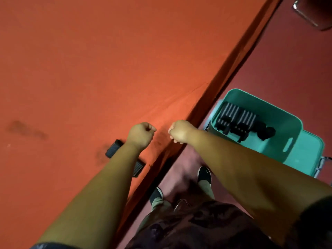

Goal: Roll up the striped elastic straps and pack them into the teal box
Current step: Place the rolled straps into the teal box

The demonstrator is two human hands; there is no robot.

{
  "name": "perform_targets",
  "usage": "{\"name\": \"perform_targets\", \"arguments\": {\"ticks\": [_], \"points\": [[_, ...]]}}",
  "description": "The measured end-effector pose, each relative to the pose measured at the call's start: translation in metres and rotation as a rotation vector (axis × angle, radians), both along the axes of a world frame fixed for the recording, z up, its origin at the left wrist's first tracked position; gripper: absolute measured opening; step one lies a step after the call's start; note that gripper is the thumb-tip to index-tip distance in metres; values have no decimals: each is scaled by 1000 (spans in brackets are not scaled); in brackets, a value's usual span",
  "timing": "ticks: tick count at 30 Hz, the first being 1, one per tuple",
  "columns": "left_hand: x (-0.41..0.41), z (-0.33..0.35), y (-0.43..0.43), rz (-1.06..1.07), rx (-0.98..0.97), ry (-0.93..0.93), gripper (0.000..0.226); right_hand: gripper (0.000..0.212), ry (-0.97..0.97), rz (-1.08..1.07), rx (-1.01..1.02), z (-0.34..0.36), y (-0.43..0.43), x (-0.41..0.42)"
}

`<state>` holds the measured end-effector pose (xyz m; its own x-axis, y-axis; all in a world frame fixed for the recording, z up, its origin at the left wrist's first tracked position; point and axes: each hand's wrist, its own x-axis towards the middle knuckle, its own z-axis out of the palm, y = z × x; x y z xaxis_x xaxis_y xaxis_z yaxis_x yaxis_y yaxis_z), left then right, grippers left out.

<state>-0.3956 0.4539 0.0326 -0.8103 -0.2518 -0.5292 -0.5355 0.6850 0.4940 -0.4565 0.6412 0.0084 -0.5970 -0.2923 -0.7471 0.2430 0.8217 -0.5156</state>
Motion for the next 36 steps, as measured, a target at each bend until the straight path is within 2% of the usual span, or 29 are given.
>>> {"name": "perform_targets", "arguments": {"ticks": [4,9,13,18,24,28,36], "points": [[50,3,-54,176,-9,9,14,35,-35,131,-13,1,-58,28],[103,-1,-108,295,-109,-41,20,27,-136,58,-86,-8,-113,58],[132,-13,-130,371,-114,-30,25,24,-190,15,-129,-20,-140,78],[145,-37,-142,353,-113,27,37,20,-228,-79,-149,-51,-164,95],[128,-61,-156,166,-109,91,49,48,-227,-200,-231,-76,-191,102],[105,-69,-164,149,-94,59,51,62,-208,-261,-240,-89,-205,99],[101,-90,-182,129,-70,-37,61,64,-44,-215,-174,-110,-225,108]]}}
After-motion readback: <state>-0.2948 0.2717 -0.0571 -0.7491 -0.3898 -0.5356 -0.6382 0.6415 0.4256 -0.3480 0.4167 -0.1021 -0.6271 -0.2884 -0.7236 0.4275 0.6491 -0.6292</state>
